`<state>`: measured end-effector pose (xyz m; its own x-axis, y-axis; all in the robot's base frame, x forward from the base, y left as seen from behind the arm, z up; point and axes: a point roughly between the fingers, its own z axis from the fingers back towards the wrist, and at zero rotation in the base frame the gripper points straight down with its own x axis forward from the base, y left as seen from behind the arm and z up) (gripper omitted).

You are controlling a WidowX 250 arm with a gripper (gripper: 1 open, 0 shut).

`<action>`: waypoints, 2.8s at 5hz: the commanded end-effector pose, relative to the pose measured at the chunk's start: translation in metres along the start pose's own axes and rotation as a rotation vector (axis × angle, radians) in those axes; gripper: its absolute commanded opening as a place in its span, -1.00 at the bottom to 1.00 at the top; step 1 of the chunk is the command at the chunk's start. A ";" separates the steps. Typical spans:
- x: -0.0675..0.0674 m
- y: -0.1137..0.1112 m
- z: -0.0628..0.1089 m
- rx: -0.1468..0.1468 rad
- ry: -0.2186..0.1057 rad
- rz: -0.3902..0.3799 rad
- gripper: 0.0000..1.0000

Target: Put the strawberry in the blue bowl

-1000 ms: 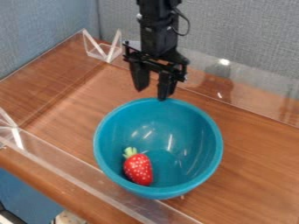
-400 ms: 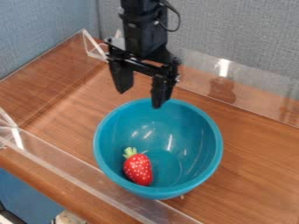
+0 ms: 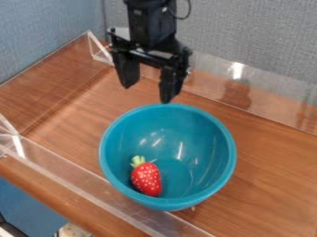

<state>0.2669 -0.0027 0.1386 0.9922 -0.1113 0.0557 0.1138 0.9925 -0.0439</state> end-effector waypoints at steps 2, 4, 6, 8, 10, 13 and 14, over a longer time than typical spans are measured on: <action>0.007 -0.022 -0.010 -0.008 -0.011 -0.007 1.00; 0.003 -0.017 -0.001 0.005 -0.004 -0.009 1.00; -0.002 -0.017 0.007 0.016 -0.014 0.024 1.00; -0.010 -0.021 0.002 0.028 -0.020 0.138 1.00; -0.015 -0.012 0.004 0.014 -0.036 0.086 1.00; -0.010 -0.019 0.016 0.010 -0.051 0.040 1.00; -0.007 -0.018 0.023 0.007 -0.055 -0.022 1.00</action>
<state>0.2517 -0.0213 0.1442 0.9900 -0.1350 0.0404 0.1367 0.9898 -0.0410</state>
